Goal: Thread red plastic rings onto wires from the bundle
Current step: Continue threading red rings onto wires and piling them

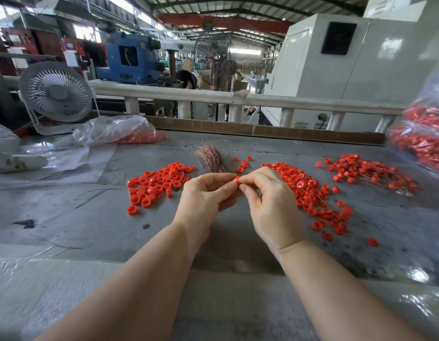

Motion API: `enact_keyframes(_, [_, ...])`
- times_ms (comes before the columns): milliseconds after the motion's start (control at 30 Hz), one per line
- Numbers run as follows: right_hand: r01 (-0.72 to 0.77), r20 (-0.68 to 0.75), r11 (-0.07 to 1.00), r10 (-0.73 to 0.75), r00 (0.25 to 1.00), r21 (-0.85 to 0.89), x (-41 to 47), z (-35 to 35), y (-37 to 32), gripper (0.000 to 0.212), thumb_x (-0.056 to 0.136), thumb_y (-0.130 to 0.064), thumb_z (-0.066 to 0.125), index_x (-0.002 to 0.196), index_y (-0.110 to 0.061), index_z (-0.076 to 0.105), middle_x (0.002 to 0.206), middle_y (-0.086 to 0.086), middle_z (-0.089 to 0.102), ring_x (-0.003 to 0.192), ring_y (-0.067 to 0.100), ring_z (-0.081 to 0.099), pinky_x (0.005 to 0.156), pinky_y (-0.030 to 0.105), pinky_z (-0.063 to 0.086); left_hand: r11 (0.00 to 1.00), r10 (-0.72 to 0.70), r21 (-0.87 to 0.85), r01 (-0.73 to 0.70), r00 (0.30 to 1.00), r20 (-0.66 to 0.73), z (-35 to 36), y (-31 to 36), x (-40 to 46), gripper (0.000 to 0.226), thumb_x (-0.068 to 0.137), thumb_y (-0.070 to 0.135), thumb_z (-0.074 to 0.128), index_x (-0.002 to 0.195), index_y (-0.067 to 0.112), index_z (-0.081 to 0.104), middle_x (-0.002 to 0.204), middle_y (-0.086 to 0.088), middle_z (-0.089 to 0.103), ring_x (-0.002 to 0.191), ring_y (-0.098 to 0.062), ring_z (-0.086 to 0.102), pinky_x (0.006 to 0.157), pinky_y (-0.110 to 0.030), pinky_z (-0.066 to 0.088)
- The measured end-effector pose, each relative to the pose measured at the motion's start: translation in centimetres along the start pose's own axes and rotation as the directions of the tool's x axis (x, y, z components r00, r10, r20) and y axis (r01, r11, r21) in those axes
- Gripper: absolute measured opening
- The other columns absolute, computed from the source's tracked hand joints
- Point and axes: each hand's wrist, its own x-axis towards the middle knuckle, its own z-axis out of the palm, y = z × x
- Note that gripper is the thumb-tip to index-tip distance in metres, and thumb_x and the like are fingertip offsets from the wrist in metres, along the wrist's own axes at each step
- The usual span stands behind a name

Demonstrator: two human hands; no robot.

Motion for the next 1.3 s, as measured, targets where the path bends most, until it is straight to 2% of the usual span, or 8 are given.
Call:
enact_keyframes(167, [-0.036,-0.023,0.997,0.038,0.999,0.061,0.21,-0.04,0.07,0.007,0.084,0.0,0.061,0.079,-0.003,0.065,0.082,0.006,0.062,0.08,0.022,0.059,0.073,0.028,0.046,0.999,-0.032,-0.039,0.033,0.999,0.036,0.02,-0.04,0.2,0.015,0.084,0.0,0.061,0.083,0.014,0.067,0.073,0.002,0.073,0.07,-0.008,0.07,0.057,-0.016,0.052])
enact_keyframes(300, [-0.058,-0.03,0.995,0.06,0.998,0.081,0.14,-0.12,0.09,0.006,0.083,0.001,0.062,0.081,-0.004,0.066,0.084,0.006,0.066,0.081,0.021,0.061,0.074,0.03,0.048,1.0,-0.008,-0.025,0.009,0.999,0.046,0.06,0.04,0.14,0.016,0.084,0.0,0.061,0.082,0.015,0.067,0.072,0.002,0.073,0.069,-0.008,0.07,0.057,-0.016,0.052])
enact_keyframes(600, [-0.181,-0.03,0.969,0.189,0.982,0.169,0.28,-0.18,0.22,0.006,0.083,-0.004,0.065,0.082,-0.008,0.069,0.078,0.0,0.065,0.073,0.012,0.058,0.07,0.016,0.044,0.998,0.052,-0.028,-0.051,0.998,0.038,0.31,0.12,0.07,0.016,0.081,-0.005,0.062,0.08,0.01,0.067,0.068,-0.001,0.072,0.065,-0.009,0.069,0.056,-0.015,0.052])
enact_keyframes(733, [-0.173,-0.025,0.973,0.179,0.984,0.151,0.23,-0.21,0.18,0.006,0.083,-0.003,0.065,0.081,-0.008,0.068,0.078,0.001,0.064,0.072,0.009,0.054,0.068,0.008,0.039,0.998,0.063,-0.02,-0.062,0.997,0.04,0.32,0.18,0.0,0.016,0.081,-0.006,0.061,0.081,0.009,0.066,0.067,0.0,0.072,0.064,-0.008,0.069,0.056,-0.015,0.052])
enact_keyframes(867, [-0.159,-0.017,0.978,0.162,0.987,0.134,0.25,-0.17,0.22,0.006,0.083,-0.002,0.065,0.081,-0.007,0.068,0.079,0.002,0.064,0.073,0.011,0.054,0.068,0.009,0.039,0.998,0.062,-0.019,-0.061,0.997,0.037,0.34,0.19,-0.04,0.016,0.081,-0.006,0.061,0.081,0.009,0.065,0.066,0.0,0.072,0.063,-0.008,0.069,0.057,-0.015,0.053])
enact_keyframes(1133, [-0.067,-0.019,0.994,0.069,0.997,0.087,0.15,-0.18,-0.01,0.008,0.083,0.001,0.06,0.081,-0.003,0.067,0.08,0.006,0.063,0.076,0.019,0.058,0.07,0.021,0.043,0.999,0.037,-0.018,-0.036,0.999,0.008,0.28,0.21,-0.07,0.014,0.08,-0.006,0.062,0.08,0.007,0.066,0.063,-0.001,0.071,0.059,-0.007,0.067,0.054,-0.014,0.05])
enact_keyframes(1300, [-0.017,0.006,1.0,0.017,1.0,0.012,0.0,-0.16,-0.37,0.013,0.076,0.004,0.06,0.084,-0.003,0.067,0.085,0.008,0.063,0.08,0.024,0.058,0.075,0.031,0.048,1.0,-0.013,-0.027,0.012,1.0,-0.029,0.09,0.16,-0.04,0.012,0.081,-0.003,0.062,0.083,0.007,0.067,0.064,-0.001,0.07,0.055,-0.007,0.064,0.052,-0.015,0.05])
